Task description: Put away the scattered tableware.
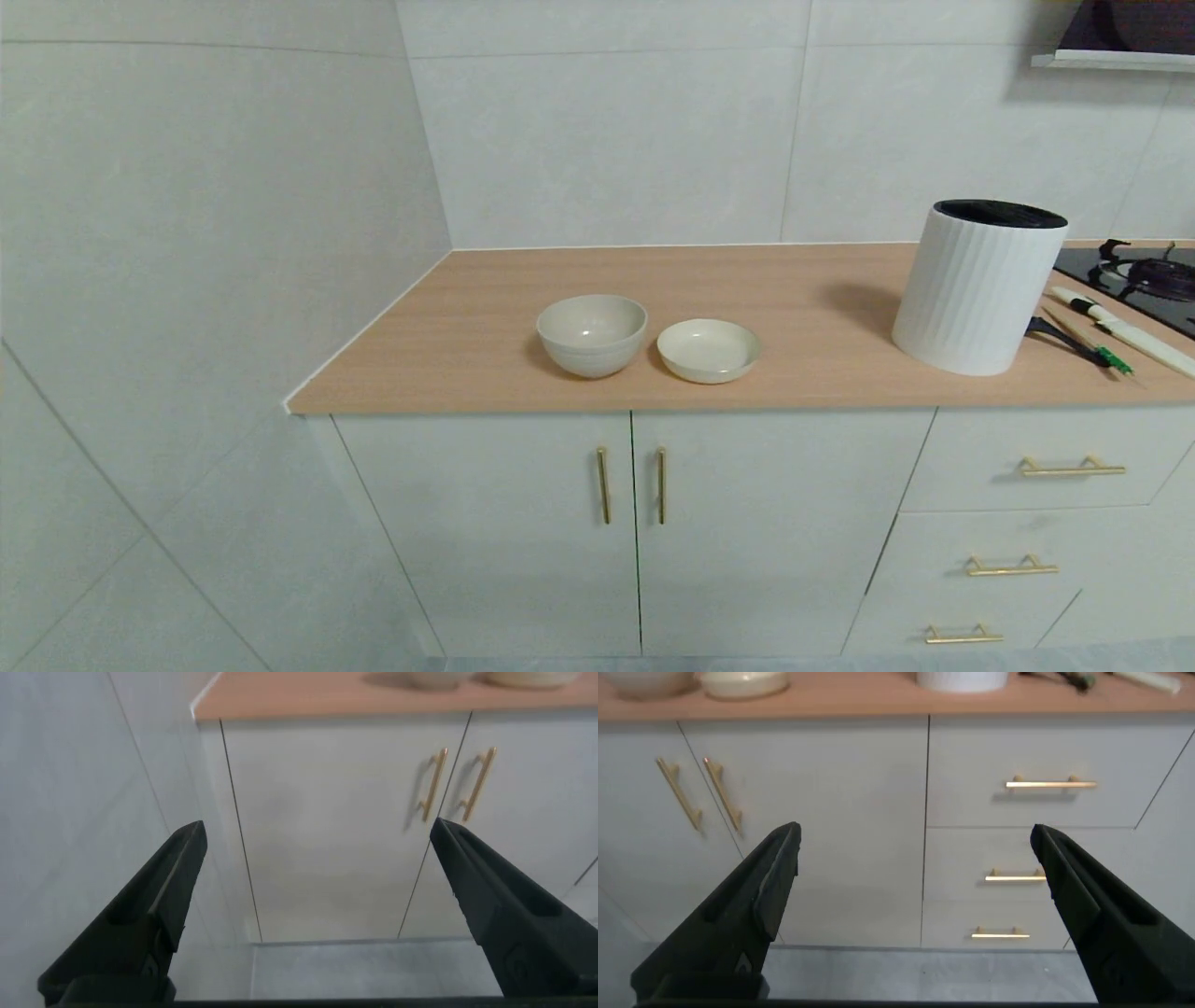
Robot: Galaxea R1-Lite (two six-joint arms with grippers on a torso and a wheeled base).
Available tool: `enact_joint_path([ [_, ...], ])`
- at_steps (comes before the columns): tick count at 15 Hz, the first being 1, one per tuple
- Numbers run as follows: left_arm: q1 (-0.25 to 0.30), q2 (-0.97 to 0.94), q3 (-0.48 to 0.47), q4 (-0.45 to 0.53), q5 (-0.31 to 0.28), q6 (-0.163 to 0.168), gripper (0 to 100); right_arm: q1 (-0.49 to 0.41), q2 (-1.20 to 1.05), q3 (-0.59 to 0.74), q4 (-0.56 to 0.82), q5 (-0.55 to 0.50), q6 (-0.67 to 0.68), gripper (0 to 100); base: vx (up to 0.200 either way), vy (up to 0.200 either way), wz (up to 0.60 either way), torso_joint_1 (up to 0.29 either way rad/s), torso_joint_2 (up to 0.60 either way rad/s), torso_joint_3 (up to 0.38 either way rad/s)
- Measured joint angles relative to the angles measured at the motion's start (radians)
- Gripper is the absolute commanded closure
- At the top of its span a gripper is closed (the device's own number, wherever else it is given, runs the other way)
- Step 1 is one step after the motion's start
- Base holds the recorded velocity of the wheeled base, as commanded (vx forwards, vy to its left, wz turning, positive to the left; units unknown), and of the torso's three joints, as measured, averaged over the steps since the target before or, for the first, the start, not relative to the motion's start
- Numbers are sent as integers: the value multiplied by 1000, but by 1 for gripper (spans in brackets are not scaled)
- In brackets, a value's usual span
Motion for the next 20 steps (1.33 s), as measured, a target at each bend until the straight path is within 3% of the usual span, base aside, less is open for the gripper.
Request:
enact_joint_path([
  [16,0,0,0,0,0,0,0,0,0,0,0,0,0,0,0,0,0,-173,471,294],
  [20,0,0,0,0,0,0,0,0,0,0,0,0,0,0,0,0,0,-33,139,99],
])
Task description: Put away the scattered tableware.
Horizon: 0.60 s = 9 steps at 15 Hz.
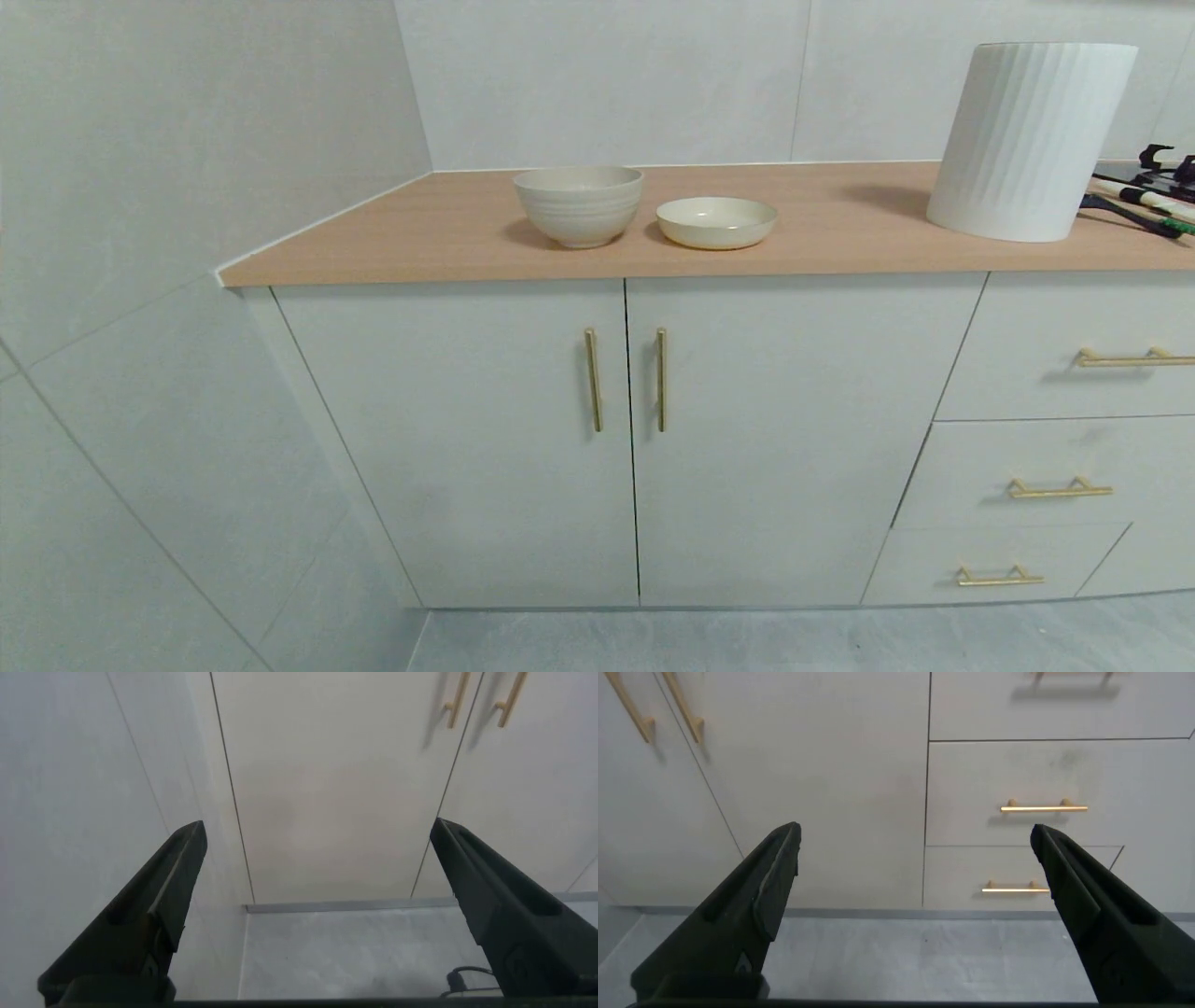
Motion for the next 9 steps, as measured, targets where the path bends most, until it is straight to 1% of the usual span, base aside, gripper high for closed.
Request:
enact_joint_path([
  [6,0,0,0,0,0,0,0,0,0,0,0,0,0,0,0,0,0,0,0,0],
  [8,0,0,0,0,0,0,0,0,0,0,0,0,0,0,0,200,0,5,-2,2],
  [9,0,0,0,0,0,0,0,0,0,0,0,0,0,0,0,0,0,0,0,0],
])
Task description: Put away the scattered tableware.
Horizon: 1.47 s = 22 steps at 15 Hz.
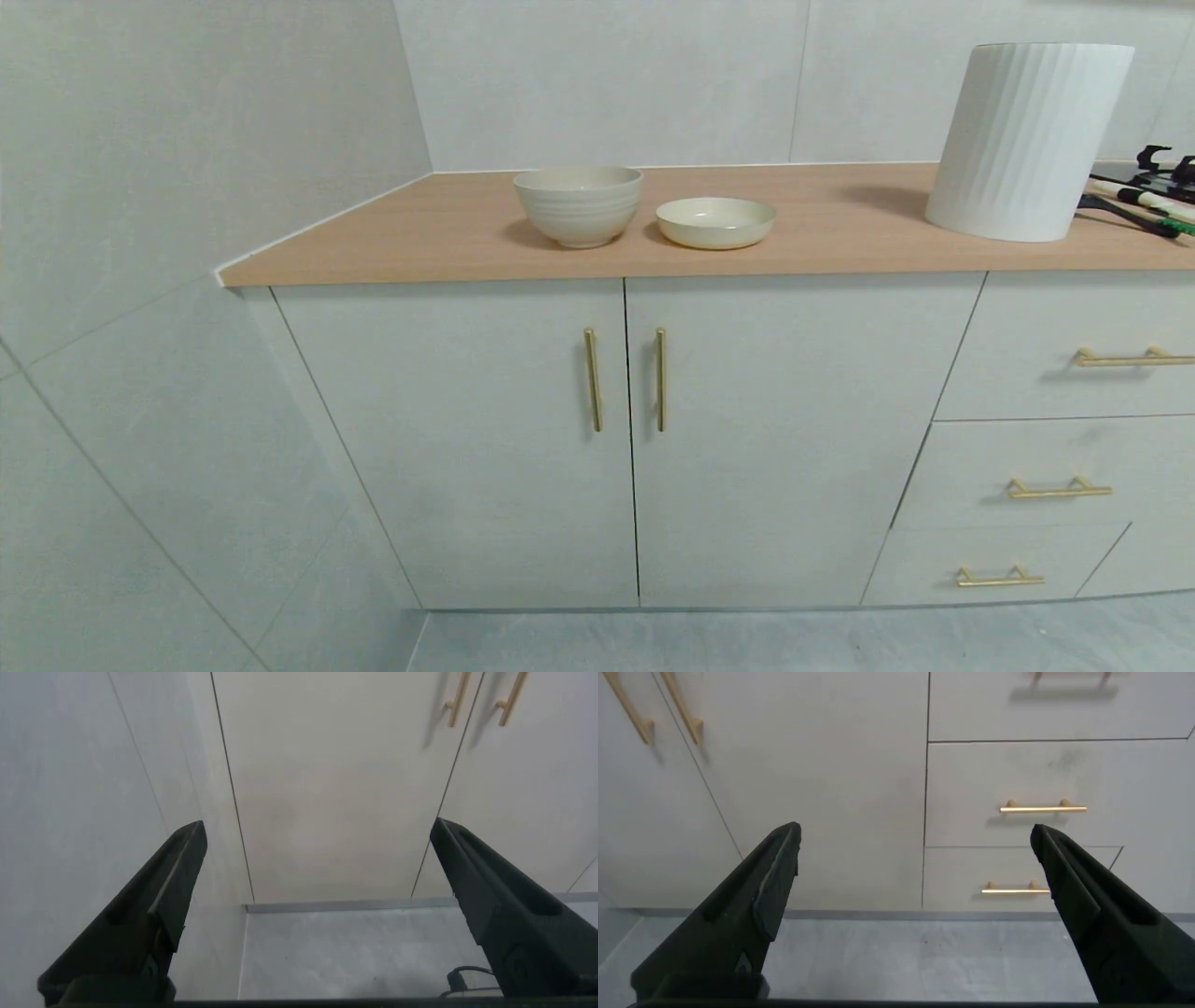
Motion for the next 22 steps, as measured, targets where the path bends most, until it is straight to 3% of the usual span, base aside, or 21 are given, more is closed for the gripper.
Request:
enact_joint_path([
  [10,0,0,0,0,0,0,0,0,0,-4,-4,0,-16,0,0,0,0,0,0,0],
  [13,0,0,0,0,0,2,0,13,37,-133,-20,57,29,0,0,0,0,0,0,0],
  [18,0,0,0,0,0,3,0,50,364,-253,-21,224,3,0,0,0,0,0,0,0],
  [20,0,0,0,0,0,3,0,100,540,-293,-25,235,-3,0,0,0,0,0,0,0],
  [22,0,0,0,0,0,4,0,208,726,-354,-37,182,-3,0,0,0,0,0,0,0],
])
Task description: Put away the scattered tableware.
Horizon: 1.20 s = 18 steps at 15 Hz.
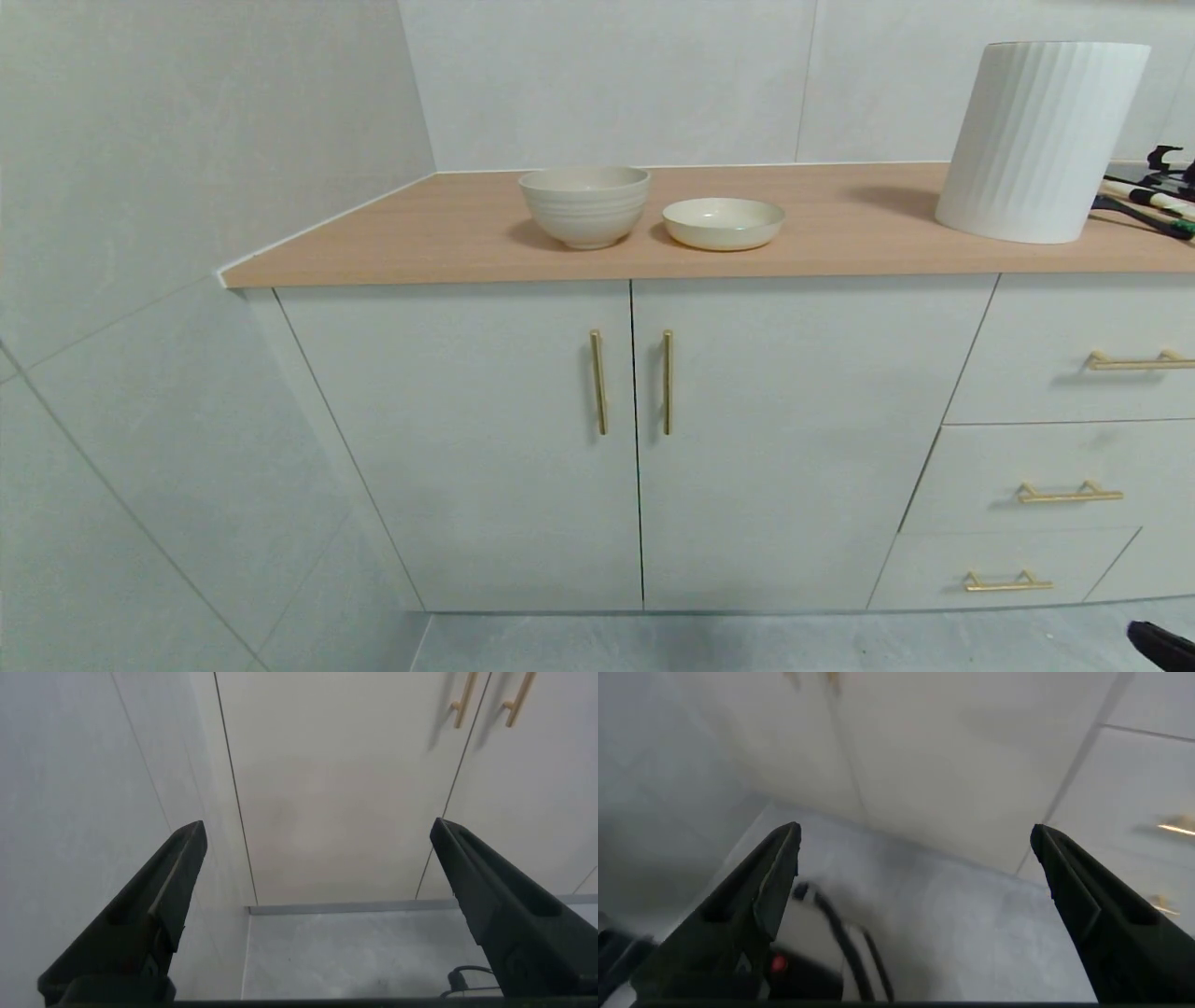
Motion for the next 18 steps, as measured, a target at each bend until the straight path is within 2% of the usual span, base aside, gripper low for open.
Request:
enact_joint_path([
  [2,0,0,0,0,0,0,0,94,197,-66,-68,-43,1,0,0,0,0,0,0,0],
  [5,0,0,0,0,0,0,0,214,510,-161,-314,-76,13,0,0,0,0,0,0,0],
  [7,0,0,0,0,0,0,0,293,707,-228,-491,-87,72,0,0,0,0,0,0,0],
  [9,0,0,0,0,0,-1,0,364,872,-329,-583,-90,142,0,0,0,0,0,0,0],
  [13,0,0,0,0,0,0,0,406,1072,-526,-601,-76,171,0,0,0,0,0,0,0],
  [15,0,0,0,0,0,0,0,422,1138,-621,-567,-73,193,0,0,0,0,0,0,0],
  [18,0,0,0,0,0,0,0,440,1215,-742,-505,-64,322,0,0,0,0,0,0,0],
])
